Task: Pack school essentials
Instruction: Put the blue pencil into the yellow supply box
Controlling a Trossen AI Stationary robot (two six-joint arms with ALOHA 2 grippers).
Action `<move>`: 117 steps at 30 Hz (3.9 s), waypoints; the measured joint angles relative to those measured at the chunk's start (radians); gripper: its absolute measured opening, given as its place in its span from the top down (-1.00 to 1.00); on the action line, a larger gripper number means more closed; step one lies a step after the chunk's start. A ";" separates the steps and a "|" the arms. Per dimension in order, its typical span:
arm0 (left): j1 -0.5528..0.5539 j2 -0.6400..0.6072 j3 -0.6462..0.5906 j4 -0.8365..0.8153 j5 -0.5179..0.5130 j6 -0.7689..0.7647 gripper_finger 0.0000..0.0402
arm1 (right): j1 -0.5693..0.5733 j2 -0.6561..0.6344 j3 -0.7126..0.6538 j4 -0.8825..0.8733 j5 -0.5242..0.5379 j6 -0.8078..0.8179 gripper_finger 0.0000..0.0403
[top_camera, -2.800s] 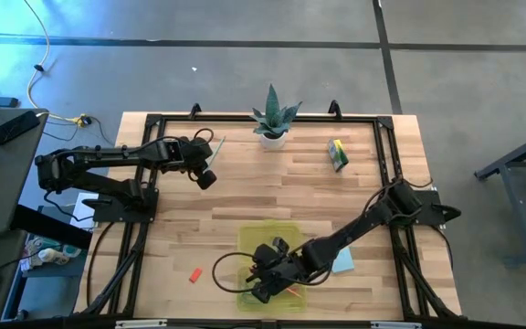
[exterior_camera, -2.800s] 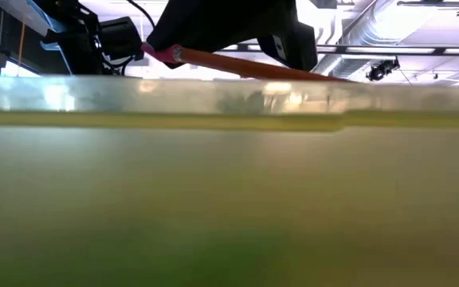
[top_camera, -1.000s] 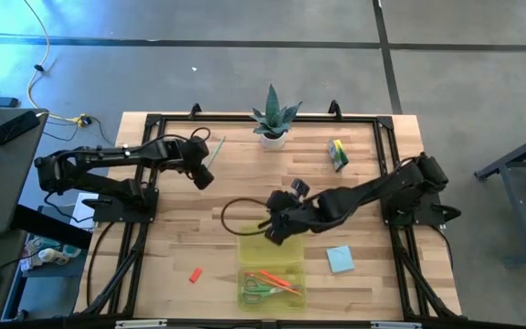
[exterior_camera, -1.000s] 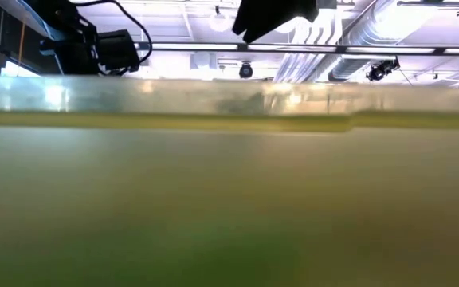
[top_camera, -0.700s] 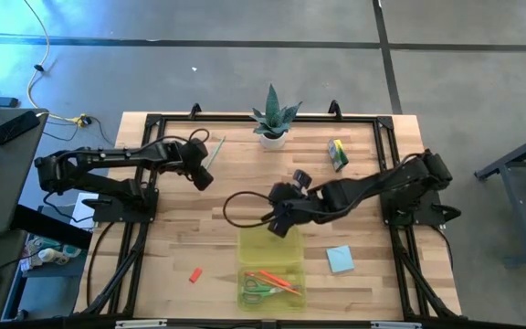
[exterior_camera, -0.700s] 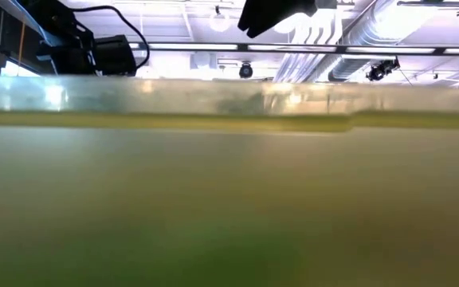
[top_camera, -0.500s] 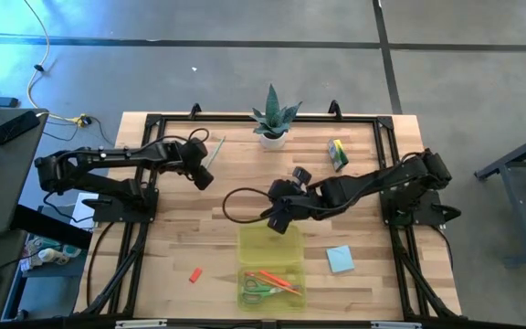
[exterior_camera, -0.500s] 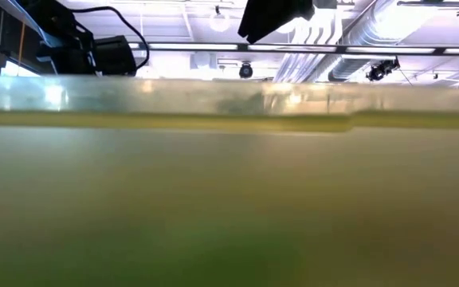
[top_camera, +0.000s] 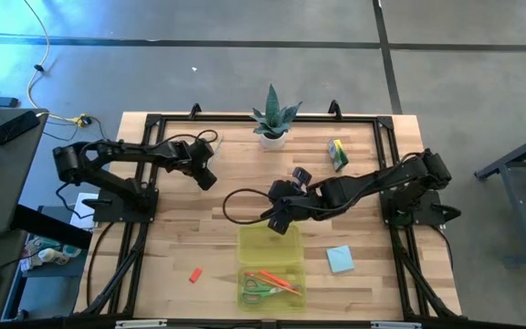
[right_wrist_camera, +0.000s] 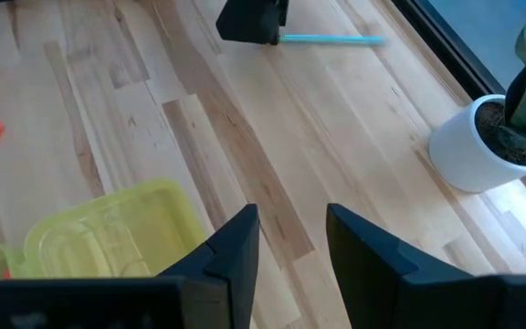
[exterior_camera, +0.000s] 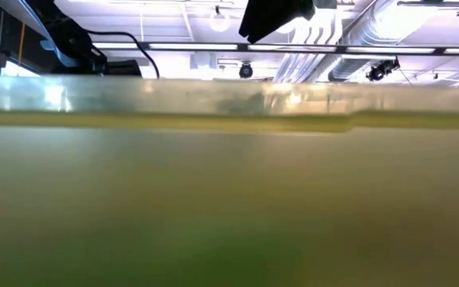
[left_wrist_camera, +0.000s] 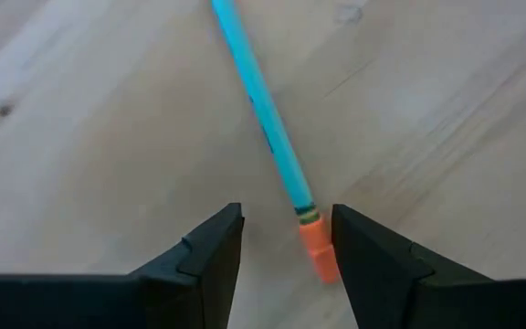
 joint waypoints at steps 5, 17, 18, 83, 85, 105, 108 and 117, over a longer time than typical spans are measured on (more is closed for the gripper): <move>0.000 0.029 0.003 0.010 0.013 0.001 0.21 | 0.000 0.000 0.000 0.000 -0.001 0.000 0.40; -0.003 0.031 0.002 0.006 0.019 0.015 0.45 | 0.001 0.000 0.000 -0.008 -0.002 0.003 0.40; -0.003 0.031 0.002 0.007 0.021 0.026 0.51 | 0.001 0.000 0.000 -0.008 -0.002 0.003 0.40; -0.849 -0.173 0.263 -0.031 0.004 -0.099 0.92 | -0.010 -0.060 0.000 0.404 -0.406 -0.288 0.40; -0.848 -0.173 0.264 -0.034 -0.012 -0.099 0.92 | -0.022 -0.060 0.000 0.388 -0.424 -0.287 0.40; -0.939 -0.021 0.264 -0.031 -0.375 0.281 0.92 | -0.066 -0.013 0.000 0.154 -0.471 -0.155 0.40; -0.964 -0.020 0.264 -0.007 -0.461 0.333 0.92 | -0.066 0.000 0.000 0.140 -0.472 -0.117 0.40; -1.014 -0.017 0.264 0.064 -0.670 0.486 0.92 | -0.078 0.029 0.000 0.132 -0.472 0.008 0.40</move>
